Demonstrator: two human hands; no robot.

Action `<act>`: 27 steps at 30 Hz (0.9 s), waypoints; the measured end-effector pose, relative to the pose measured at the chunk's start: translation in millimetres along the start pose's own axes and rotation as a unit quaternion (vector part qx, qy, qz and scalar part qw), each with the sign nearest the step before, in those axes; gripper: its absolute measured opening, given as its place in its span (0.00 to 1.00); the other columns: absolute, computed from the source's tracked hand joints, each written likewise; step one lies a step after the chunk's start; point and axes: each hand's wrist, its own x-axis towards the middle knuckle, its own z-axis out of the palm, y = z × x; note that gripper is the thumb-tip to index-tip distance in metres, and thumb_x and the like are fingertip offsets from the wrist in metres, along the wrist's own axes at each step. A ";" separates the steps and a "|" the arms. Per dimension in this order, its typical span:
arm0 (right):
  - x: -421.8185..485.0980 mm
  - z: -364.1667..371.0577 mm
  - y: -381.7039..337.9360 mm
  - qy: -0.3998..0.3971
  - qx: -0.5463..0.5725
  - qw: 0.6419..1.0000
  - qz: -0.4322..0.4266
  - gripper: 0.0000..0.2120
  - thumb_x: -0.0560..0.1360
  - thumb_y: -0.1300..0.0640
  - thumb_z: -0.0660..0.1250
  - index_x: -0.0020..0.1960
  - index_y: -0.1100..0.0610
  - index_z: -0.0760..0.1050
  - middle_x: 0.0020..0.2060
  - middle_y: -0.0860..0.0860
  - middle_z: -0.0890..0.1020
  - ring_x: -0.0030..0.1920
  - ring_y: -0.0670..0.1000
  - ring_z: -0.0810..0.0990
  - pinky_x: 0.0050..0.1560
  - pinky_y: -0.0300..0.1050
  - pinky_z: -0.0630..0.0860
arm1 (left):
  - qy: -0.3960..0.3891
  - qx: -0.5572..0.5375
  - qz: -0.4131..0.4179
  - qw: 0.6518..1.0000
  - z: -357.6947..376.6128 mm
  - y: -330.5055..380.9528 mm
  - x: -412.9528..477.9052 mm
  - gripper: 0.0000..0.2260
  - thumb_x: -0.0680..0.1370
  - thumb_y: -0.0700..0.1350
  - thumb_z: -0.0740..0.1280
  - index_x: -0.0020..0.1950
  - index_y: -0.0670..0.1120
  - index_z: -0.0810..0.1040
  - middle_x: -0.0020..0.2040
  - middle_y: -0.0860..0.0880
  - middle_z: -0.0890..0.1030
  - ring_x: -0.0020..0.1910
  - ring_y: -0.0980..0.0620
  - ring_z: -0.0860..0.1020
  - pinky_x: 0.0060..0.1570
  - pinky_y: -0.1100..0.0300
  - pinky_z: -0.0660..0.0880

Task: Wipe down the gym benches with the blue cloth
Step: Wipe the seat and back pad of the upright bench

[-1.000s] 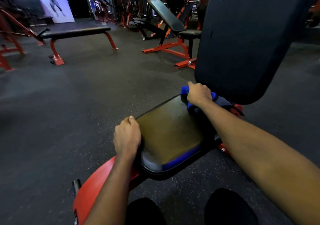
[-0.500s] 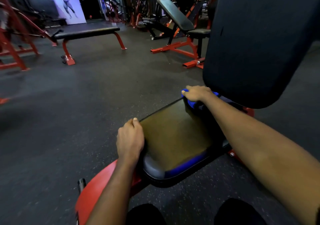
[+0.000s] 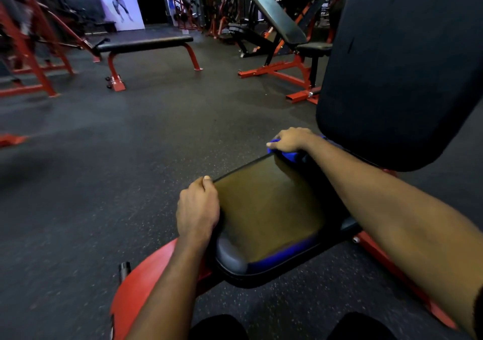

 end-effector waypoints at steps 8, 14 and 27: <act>4.0 -7.7 -12.4 -0.019 -0.008 0.997 0.077 0.26 0.75 0.36 0.60 0.68 0.48 0.74 0.70 0.52 0.73 0.70 0.57 0.71 0.64 0.50 0.67 | 0.000 -0.007 0.003 1.000 1.4 -0.2 2.0 0.19 0.82 0.53 0.52 0.58 0.46 0.79 0.58 0.38 0.79 0.57 0.37 0.76 0.57 0.47 0.71; -7.8 2.8 -11.4 0.018 0.028 0.998 -0.057 0.21 0.75 0.30 0.56 0.61 0.37 0.76 0.68 0.46 0.76 0.69 0.55 0.71 0.64 0.52 0.67 | -0.004 -0.003 -0.005 1.000 -0.9 -0.4 1.4 0.19 0.82 0.53 0.52 0.58 0.47 0.79 0.58 0.38 0.79 0.57 0.37 0.76 0.58 0.46 0.72; -5.8 1.3 -15.2 0.009 0.012 0.999 -0.052 0.19 0.76 0.34 0.58 0.61 0.39 0.77 0.67 0.47 0.77 0.68 0.56 0.72 0.64 0.52 0.68 | -0.010 0.000 -0.009 1.000 -1.6 2.4 1.4 0.18 0.82 0.52 0.52 0.57 0.47 0.79 0.57 0.39 0.79 0.57 0.38 0.76 0.56 0.47 0.71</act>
